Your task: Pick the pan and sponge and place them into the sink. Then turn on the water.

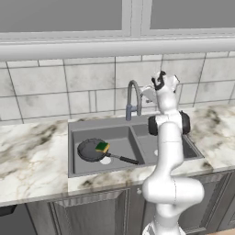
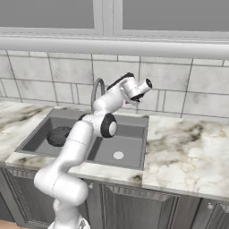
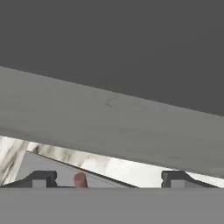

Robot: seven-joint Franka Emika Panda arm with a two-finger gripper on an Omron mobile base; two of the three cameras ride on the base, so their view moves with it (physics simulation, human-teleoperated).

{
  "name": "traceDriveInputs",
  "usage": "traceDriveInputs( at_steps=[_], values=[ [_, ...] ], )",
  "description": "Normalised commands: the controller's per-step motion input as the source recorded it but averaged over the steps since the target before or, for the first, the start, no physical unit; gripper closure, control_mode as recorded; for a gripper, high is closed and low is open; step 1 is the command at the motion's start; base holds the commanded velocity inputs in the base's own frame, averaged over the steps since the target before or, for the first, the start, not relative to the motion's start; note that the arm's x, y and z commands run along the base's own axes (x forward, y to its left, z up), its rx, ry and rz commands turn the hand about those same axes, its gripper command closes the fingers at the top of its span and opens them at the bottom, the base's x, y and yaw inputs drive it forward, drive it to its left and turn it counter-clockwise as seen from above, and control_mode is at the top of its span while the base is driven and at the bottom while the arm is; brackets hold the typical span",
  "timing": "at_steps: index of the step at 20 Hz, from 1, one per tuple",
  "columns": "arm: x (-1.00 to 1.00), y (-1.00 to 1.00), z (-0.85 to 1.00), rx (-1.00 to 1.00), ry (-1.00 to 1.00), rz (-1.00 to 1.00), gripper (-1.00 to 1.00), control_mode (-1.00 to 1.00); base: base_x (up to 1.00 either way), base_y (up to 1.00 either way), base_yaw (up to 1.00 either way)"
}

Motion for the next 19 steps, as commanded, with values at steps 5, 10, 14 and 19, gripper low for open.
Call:
traceDriveInputs(
  at_steps=[5, 10, 14, 19],
  values=[
    [0.58, -1.0, -0.03, 0.14, 0.0, -0.14, -1.0, -1.0, 0.0, 0.0, 0.0],
    [0.37, -0.19, -0.01, 0.01, 0.0, -0.11, -1.0, -1.0, 0.0, 0.0, 0.0],
    [0.03, 0.56, 0.86, -0.22, -0.04, -0.08, -1.0, -1.0, 0.0, 0.0, 0.0],
    [0.04, 0.61, 0.92, -0.22, -0.02, -0.08, -1.0, -1.0, 0.0, 0.0, 0.0]
  ],
)
